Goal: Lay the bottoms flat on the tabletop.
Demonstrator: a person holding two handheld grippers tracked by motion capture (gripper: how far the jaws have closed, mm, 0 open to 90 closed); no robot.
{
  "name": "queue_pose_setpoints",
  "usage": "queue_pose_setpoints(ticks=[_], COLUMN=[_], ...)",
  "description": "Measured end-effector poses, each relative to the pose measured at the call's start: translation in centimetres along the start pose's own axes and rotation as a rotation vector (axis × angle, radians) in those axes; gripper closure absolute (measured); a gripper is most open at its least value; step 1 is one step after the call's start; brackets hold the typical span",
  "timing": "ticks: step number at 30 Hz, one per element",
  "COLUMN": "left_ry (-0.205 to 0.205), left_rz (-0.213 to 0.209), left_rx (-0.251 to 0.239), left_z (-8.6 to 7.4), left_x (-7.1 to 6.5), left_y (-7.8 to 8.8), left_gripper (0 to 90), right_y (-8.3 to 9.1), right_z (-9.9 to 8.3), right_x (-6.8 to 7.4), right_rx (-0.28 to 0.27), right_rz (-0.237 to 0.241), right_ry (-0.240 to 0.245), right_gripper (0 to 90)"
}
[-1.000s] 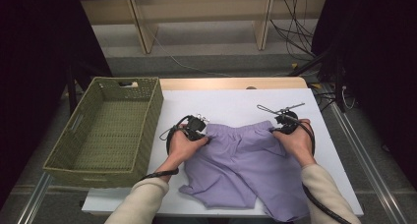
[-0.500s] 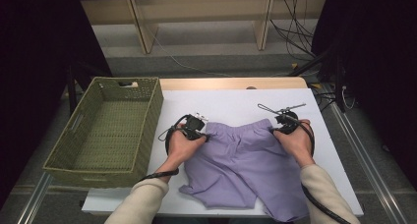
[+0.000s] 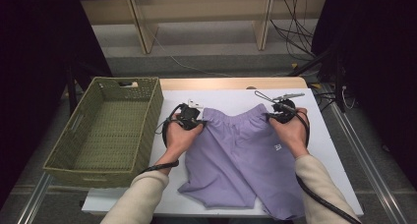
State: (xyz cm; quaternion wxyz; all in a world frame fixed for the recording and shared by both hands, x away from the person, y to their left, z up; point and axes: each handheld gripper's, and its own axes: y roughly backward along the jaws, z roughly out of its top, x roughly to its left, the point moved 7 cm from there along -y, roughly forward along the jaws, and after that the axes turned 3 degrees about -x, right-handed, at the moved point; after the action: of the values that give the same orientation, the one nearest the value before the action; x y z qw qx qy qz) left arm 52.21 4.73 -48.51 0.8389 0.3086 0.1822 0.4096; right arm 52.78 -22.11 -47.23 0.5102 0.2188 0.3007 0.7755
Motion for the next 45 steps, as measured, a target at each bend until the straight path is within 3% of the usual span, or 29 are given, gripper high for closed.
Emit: queue_pose_setpoints(ticks=[10,14,16,20,27,36,45], left_ry=[0.015,-0.001,-0.01,-0.027,-0.078,-0.136,-0.21], left_rz=[0.036,0.054,0.063,0.05,-0.027,-0.181,-0.198], left_rx=[-0.041,-0.031,-0.03,-0.011,0.019,0.042,0.05], left_z=[1.6,1.4,1.1,0.2,-2.6,-6.6,-9.3], left_x=[1.1,1.0,0.8,0.4,-2.1,-7.5,-9.5], left_y=[-0.2,-0.6,-0.6,-0.3,0.8,2.8,3.9], left_gripper=[86.1,71.4,64.0,57.8,48.1,40.7,45.6], right_y=[-0.5,-1.2,-1.5,-1.0,1.2,3.8,6.0], right_z=[1.4,1.1,0.5,-0.3,-2.4,-6.5,-10.1], right_x=[-0.5,-0.9,-1.0,-1.0,-1.2,-1.4,-2.0], right_rx=[-0.049,-0.041,-0.004,0.008,0.048,0.125,0.183], right_rz=[-0.019,-0.024,-0.014,-0.01,0.009,0.016,0.027], right_ry=[-0.008,-0.009,-0.015,-0.008,0.009,0.012,-0.026], right_gripper=[89.7,81.2,75.4,69.9,66.0,65.1,64.7])
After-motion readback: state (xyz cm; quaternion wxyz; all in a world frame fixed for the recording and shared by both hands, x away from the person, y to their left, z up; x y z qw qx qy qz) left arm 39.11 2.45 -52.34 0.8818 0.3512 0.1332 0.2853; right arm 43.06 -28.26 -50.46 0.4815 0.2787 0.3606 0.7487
